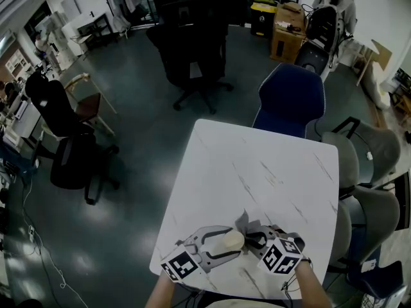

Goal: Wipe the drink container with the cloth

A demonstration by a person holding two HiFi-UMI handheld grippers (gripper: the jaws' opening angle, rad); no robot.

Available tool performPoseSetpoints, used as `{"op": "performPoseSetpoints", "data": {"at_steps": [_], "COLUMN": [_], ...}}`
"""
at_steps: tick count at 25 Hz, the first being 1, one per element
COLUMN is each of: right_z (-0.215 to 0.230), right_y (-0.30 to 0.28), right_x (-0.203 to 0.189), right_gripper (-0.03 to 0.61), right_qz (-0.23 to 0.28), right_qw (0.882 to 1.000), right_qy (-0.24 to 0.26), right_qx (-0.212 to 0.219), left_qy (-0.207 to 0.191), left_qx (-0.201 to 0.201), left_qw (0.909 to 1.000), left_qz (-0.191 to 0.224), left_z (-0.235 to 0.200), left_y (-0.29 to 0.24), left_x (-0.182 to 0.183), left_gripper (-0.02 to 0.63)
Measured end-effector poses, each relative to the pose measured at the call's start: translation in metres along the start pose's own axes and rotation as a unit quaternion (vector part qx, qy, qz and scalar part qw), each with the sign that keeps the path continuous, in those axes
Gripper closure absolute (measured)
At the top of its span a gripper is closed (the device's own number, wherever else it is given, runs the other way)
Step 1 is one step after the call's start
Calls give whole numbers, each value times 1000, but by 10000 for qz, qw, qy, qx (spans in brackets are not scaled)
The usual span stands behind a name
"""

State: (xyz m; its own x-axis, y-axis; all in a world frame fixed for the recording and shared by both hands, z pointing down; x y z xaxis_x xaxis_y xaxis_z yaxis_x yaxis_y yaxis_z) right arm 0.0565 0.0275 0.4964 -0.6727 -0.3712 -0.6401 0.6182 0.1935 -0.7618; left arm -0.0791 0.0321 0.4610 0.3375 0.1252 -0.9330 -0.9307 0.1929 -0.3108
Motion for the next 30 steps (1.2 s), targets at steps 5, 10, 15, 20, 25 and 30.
{"op": "performPoseSetpoints", "data": {"at_steps": [5, 10, 15, 20, 25, 30], "right_z": [0, 1, 1, 0, 4, 6], "right_y": [17, 30, 41, 45, 40, 24], "right_x": [17, 28, 39, 43, 40, 25], "right_gripper": [534, 534, 534, 534, 534, 534], "right_qz": [114, 160, 135, 47, 16, -75], "right_qw": [9996, 9987, 9959, 9917, 9914, 9932], "right_qy": [253, 490, 887, 1249, 1234, 1018], "right_qx": [1, 17, 104, 291, 430, 556], "left_qy": [28, 33, 77, 39, 53, 70], "left_qx": [-9, -34, -55, -113, -114, -113], "left_qw": [10000, 10000, 10000, 9999, 9999, 9999], "left_qz": [-6, -12, -24, -23, -27, -27], "left_z": [-1, -1, -2, -1, 0, 0], "left_y": [2, 1, 2, 1, 1, 0], "left_x": [0, 0, 3, 0, 0, 1], "left_gripper": [334, 334, 334, 334, 334, 334]}}
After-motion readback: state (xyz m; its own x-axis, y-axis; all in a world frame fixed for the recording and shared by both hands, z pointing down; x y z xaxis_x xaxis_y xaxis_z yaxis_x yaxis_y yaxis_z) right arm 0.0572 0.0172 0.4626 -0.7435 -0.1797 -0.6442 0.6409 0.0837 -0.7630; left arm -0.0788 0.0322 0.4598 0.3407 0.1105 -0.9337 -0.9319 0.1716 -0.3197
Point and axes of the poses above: the fingertips, and each gripper's own axes: y backward along the fingers, z to its right, x out of its top, the point moved 8 cm from there along y, backward along the fingers, and after that the axes turned 13 degrees about -y, right-handed, at the moved point
